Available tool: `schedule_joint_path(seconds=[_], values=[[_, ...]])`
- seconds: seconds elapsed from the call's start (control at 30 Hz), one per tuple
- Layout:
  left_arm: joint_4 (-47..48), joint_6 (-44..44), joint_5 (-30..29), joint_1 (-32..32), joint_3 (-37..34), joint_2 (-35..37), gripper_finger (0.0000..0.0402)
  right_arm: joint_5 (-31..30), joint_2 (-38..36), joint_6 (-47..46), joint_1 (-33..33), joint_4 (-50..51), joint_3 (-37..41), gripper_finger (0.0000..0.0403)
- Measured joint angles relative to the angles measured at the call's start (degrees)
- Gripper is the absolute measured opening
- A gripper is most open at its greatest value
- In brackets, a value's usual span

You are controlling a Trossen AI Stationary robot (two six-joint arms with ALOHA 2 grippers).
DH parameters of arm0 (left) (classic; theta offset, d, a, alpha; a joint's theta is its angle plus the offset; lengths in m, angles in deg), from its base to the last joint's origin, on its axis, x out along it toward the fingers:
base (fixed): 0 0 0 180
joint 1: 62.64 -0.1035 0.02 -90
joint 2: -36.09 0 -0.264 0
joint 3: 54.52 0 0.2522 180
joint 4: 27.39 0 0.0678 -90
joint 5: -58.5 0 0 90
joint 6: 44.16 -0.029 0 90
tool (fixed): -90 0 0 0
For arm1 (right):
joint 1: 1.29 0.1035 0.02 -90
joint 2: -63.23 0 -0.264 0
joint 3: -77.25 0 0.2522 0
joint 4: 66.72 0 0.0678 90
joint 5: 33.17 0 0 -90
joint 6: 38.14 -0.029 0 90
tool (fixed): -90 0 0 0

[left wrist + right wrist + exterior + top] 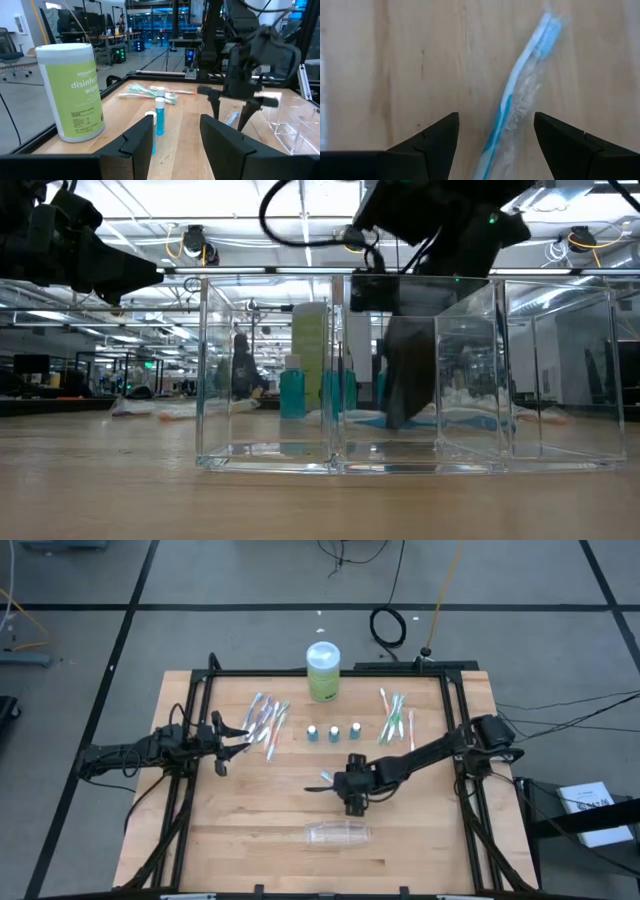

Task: Pick & Place toothbrushing station
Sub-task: Put the blue toothbrush into the transparent organizer

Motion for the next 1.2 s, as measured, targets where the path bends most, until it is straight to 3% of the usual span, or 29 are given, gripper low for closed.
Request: schedule_joint_path(seconds=[0.2, 0.3, 0.77, 0.93, 1.2], values=[[0.0, 0.0, 0.0, 0.0, 0.0, 0.0, 0.0166, 5.2, 1.1, -2.1, -3.1, -0.2, -0.4, 0.0248], [0.0, 0.0, 0.0, 0.0, 0.0, 0.0, 0.0166, 5.8, 1.1, -4.4, -4.3, 0.7, -0.4, 0.0227], [0.0, 0.0, 0.0, 0.0, 0.0, 0.0, 0.0166, 5.3, 0.4, -4.0, -5.4, 1.8, -0.2, 0.0019], [0.0, 0.0, 0.0, 0.0, 0.0, 0.0, 0.0166, 3.4, -3.0, -3.1, -4.9, 3.1, 0.1, 0.0024], [0.0, 0.0, 0.0, 0.0, 0.0, 0.0, 0.0166, -6.2, -15.9, -4.5, 1.2, 4.1, 0.0, 0.0011]])
